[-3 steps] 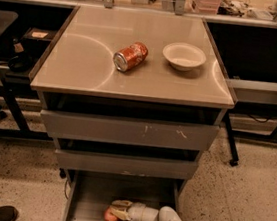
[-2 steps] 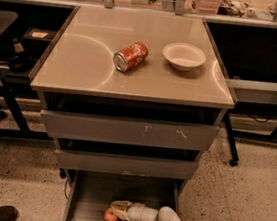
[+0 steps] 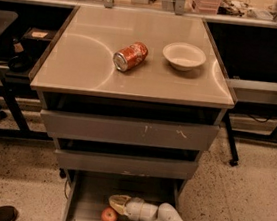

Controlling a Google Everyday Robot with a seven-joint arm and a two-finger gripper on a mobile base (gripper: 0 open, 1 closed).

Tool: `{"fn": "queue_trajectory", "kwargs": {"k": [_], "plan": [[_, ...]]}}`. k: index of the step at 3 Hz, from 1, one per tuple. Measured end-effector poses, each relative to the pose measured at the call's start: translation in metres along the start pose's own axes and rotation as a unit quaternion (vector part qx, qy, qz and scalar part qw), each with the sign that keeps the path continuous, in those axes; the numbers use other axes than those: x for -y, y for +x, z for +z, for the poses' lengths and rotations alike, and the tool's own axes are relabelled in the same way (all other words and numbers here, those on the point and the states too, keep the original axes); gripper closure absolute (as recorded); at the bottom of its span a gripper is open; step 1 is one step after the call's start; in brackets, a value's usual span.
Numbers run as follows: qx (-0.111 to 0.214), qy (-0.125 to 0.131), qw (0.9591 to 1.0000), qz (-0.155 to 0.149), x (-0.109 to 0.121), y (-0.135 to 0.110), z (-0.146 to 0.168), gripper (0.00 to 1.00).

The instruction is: Pick apple from bottom drawer and place on counter

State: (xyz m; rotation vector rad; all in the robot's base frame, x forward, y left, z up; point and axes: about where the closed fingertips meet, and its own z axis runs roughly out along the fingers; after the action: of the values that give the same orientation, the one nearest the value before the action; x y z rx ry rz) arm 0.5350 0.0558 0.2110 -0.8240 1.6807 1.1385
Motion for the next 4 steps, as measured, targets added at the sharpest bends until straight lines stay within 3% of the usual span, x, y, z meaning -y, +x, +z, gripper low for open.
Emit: {"fn": "queue_trajectory", "kwargs": {"k": [1, 2, 4], "plan": [[0.000, 0.000, 1.0000, 0.000, -0.0002, -0.0001, 0.0001, 1.00], [0.000, 0.000, 1.0000, 0.000, -0.0002, -0.0001, 0.0001, 0.81], [0.000, 0.000, 1.0000, 0.000, -0.0002, -0.0001, 0.0001, 0.35]]}}
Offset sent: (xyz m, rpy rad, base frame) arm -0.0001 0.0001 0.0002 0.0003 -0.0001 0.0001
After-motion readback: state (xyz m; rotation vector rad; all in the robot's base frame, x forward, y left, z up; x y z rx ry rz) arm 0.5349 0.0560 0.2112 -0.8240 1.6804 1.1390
